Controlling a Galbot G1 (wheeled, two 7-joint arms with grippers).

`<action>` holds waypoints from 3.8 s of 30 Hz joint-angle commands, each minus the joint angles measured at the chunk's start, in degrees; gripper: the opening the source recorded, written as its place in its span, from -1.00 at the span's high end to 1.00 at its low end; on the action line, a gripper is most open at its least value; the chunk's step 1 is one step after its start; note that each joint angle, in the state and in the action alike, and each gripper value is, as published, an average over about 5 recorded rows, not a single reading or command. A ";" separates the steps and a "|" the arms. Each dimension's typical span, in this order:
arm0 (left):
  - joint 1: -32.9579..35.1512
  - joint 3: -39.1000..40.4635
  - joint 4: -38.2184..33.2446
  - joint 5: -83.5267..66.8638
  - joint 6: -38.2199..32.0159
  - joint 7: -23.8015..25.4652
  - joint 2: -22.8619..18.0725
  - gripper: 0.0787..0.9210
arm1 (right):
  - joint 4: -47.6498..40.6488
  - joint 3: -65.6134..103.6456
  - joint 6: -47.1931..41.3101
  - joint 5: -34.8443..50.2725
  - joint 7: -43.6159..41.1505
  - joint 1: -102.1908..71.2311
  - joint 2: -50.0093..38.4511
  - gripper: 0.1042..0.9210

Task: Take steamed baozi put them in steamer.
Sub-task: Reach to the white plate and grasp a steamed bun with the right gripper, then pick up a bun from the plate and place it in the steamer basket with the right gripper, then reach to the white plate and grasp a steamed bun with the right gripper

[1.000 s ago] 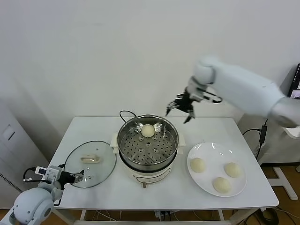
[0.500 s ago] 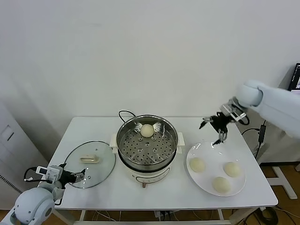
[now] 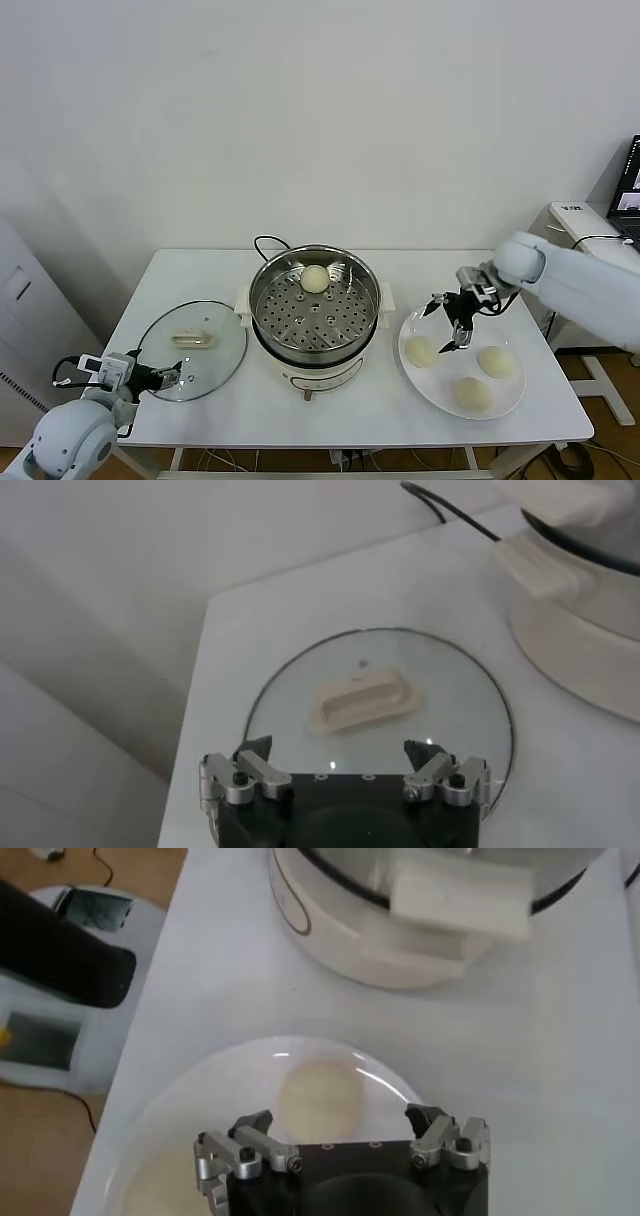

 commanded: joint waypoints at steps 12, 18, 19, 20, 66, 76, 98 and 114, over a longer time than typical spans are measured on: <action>0.02 -0.04 0.23 0.01 1.00 0.35 0.04 -0.77 | -4.80 7.23 -2.73 -4.30 2.01 -9.16 3.69 -0.58; 0.04 -0.15 0.04 -0.24 1.13 0.23 -0.13 -0.77 | -5.47 7.84 -2.85 -5.05 1.46 -9.70 4.25 -0.25; 0.05 -0.17 0.02 -0.34 1.19 0.19 -0.14 -0.77 | -5.36 7.79 -2.84 -5.10 1.30 -9.64 4.16 -0.18; 0.05 -0.18 0.00 -0.44 1.24 0.15 -0.14 -0.77 | -5.13 7.71 -2.84 -5.05 1.15 -9.42 3.97 -0.13; -0.85 0.15 1.06 -0.56 1.59 0.06 0.30 -0.77 | 3.26 -13.13 -22.74 37.03 11.77 22.84 28.10 0.03; -0.95 0.15 1.69 -0.43 1.46 0.26 0.47 -0.77 | -0.56 -13.22 -24.80 34.88 13.71 18.30 33.85 0.03; -0.64 -0.11 1.93 -0.44 1.29 0.40 0.28 -0.77 | -2.25 -12.93 -26.59 32.43 14.72 17.36 33.11 -0.46; -1.18 0.47 0.54 -0.18 1.25 0.67 0.72 -0.77 | 17.60 -28.97 -13.83 14.44 -9.56 42.08 -4.52 -0.76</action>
